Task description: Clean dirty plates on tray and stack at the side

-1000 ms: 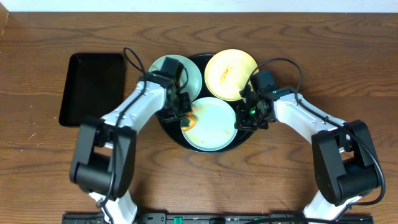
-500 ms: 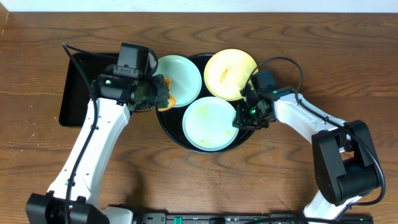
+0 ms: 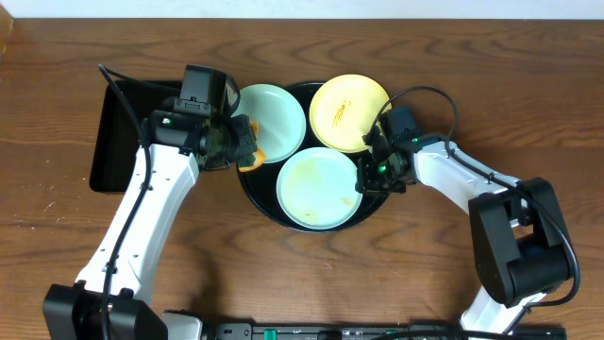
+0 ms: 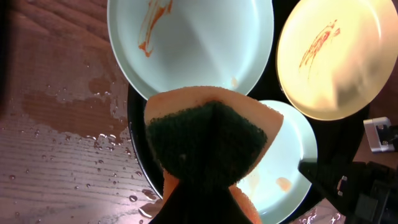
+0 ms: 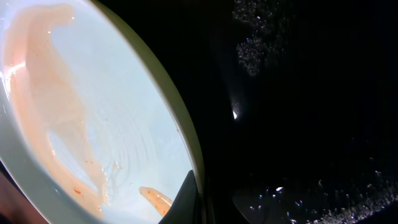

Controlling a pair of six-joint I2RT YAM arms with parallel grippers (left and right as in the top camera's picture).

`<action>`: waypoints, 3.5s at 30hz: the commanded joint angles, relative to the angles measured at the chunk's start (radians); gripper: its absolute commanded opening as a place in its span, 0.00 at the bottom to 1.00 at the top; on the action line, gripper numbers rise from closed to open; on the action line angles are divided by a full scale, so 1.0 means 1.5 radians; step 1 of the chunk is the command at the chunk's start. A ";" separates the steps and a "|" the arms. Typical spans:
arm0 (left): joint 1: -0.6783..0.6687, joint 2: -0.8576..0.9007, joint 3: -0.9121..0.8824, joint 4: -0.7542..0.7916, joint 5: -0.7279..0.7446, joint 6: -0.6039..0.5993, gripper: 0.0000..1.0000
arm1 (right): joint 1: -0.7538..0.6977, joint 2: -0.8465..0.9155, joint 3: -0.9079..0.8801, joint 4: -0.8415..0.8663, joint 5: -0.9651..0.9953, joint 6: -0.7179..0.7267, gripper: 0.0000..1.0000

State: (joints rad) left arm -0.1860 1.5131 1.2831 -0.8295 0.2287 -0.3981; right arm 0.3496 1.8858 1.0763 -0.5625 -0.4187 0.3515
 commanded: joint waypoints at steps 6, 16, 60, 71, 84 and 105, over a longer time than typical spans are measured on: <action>0.017 0.004 -0.002 0.000 -0.009 0.016 0.08 | 0.001 -0.101 0.004 -0.022 -0.003 -0.028 0.01; 0.057 0.004 -0.002 -0.001 -0.009 0.016 0.07 | 0.002 -0.273 0.006 -0.046 0.153 -0.025 0.01; 0.068 0.004 -0.002 0.000 -0.014 0.019 0.07 | 0.343 -0.288 0.006 0.013 0.923 -0.164 0.01; 0.068 0.004 -0.002 0.000 -0.014 0.019 0.07 | 0.344 -0.288 0.006 0.014 0.925 -0.163 0.01; 0.068 0.004 -0.002 0.000 -0.014 0.019 0.07 | 0.324 -0.289 0.006 0.013 0.802 -0.114 0.01; 0.068 0.004 -0.002 0.000 -0.014 0.019 0.08 | -0.248 -0.334 0.006 -0.027 0.171 -0.063 0.01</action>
State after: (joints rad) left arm -0.0875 1.5131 1.2831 -0.8299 0.2207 -0.3870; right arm 0.0750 1.3876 1.0771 -0.5941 -0.0486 0.2390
